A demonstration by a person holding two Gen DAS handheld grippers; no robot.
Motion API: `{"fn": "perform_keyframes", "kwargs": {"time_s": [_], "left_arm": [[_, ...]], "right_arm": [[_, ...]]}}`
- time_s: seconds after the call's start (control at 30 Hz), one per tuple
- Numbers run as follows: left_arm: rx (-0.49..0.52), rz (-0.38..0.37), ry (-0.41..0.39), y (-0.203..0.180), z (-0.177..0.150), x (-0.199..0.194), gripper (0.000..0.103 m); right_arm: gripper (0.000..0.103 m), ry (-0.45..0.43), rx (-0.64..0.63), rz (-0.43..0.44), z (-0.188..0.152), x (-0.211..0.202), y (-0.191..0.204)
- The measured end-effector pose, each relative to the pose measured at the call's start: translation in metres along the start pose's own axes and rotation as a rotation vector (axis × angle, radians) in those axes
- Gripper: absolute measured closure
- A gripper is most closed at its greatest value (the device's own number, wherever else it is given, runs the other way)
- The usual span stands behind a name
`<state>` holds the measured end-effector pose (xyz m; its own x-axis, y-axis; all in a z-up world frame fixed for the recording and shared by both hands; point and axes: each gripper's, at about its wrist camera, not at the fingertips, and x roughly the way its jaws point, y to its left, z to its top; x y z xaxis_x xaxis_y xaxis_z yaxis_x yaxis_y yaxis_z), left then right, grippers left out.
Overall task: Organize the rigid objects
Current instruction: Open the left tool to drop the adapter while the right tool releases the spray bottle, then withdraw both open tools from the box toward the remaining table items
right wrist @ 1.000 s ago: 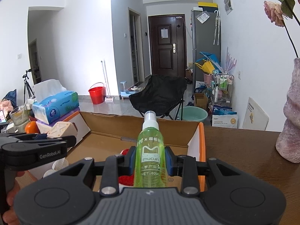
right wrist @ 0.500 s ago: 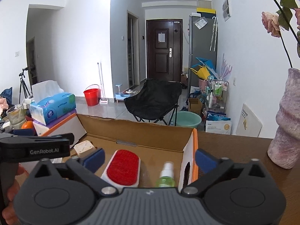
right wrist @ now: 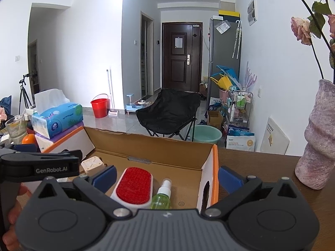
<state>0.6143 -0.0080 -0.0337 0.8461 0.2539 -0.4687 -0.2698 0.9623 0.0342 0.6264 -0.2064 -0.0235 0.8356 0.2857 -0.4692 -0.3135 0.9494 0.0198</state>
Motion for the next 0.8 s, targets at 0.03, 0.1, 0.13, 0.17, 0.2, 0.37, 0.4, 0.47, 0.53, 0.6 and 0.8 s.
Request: {"fn": "perform_keyframes", "kwargs": {"time_s": [0.03,0.1,0.13,0.17,0.2,0.37,0.4,0.47,0.53,0.6,0.8], "left_arm": [[-0.001,-0.001,0.0,0.0,0.0,0.0,0.0],[-0.003,0.0,0.0,0.0,0.0,-0.001,0.0],[-0.004,0.0,0.001,0.0,0.0,-0.001,0.0],[-0.005,-0.001,0.002,0.0,0.0,-0.002,0.0],[-0.006,-0.001,0.003,-0.001,0.0,-0.003,0.0],[0.0,-0.006,-0.013,-0.004,0.0,-0.012,0.0],[0.003,-0.007,-0.017,-0.005,0.0,-0.014,0.0],[0.008,-0.007,-0.024,-0.006,-0.001,-0.019,0.0],[0.01,-0.004,-0.031,-0.006,-0.002,-0.024,0.0],[0.013,-0.004,-0.036,-0.006,-0.002,-0.028,0.0],[0.015,-0.011,-0.043,-0.004,-0.005,-0.038,0.0]], "right_arm": [[0.0,-0.001,-0.001,-0.001,0.0,-0.001,0.0],[0.0,-0.006,-0.003,-0.003,-0.001,-0.004,-0.001],[0.0,-0.008,-0.004,-0.004,-0.001,-0.005,-0.001],[0.0,-0.01,-0.005,-0.005,-0.001,-0.006,-0.001],[0.0,-0.012,-0.006,-0.008,-0.001,-0.007,0.0],[0.0,-0.024,-0.013,-0.015,-0.003,-0.016,0.0],[0.0,-0.027,-0.013,-0.017,-0.004,-0.018,0.0],[0.0,-0.034,-0.013,-0.02,-0.004,-0.021,0.002],[0.0,-0.039,-0.014,-0.022,-0.005,-0.026,0.002],[0.0,-0.044,-0.016,-0.024,-0.007,-0.03,0.002],[0.0,-0.052,-0.019,-0.03,-0.011,-0.042,0.005]]}}
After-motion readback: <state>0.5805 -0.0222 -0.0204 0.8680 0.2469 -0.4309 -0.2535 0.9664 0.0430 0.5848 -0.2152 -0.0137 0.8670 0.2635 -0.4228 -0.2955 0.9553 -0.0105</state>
